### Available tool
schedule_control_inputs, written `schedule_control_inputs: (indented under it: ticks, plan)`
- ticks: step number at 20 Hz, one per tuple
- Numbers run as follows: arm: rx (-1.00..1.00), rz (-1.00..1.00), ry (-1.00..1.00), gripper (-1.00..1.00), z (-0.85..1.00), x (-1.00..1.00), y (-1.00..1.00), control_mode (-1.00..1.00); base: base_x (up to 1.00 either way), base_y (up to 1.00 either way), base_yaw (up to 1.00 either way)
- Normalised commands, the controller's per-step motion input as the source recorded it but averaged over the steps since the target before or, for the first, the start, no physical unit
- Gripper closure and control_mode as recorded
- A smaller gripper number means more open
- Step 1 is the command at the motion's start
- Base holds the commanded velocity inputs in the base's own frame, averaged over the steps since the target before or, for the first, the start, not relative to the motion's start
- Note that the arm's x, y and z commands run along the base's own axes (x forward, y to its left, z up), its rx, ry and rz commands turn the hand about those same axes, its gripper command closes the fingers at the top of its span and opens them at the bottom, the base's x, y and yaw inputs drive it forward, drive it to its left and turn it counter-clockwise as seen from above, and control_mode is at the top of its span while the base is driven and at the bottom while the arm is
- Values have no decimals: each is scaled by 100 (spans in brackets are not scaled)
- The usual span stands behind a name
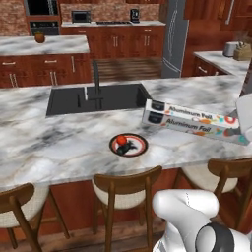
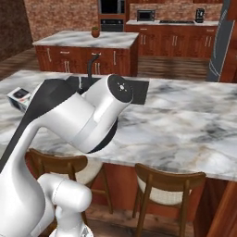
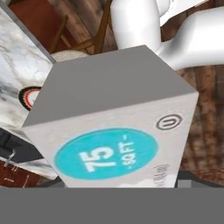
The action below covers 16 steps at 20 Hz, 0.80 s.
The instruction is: Retrieve the tupperware and aluminum foil from the cabinet and place them on the dining counter near the plate with tomato and eggplant to prepare for storing leftovers.
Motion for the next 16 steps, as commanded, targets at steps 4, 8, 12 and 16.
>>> schedule_control_inputs:
  ticks: [4,8,12,16]
  plan:
    - [0,0,0,100,0,0,0,100,61,27,22]
    - [0,7,4,100,-19,35,6,-100,30,16,10]
    - [1,0,12,100,-50,88,0,-100,0,0,0]
    - [6,-9,12,100,-60,100,0,-100,0,0,0]
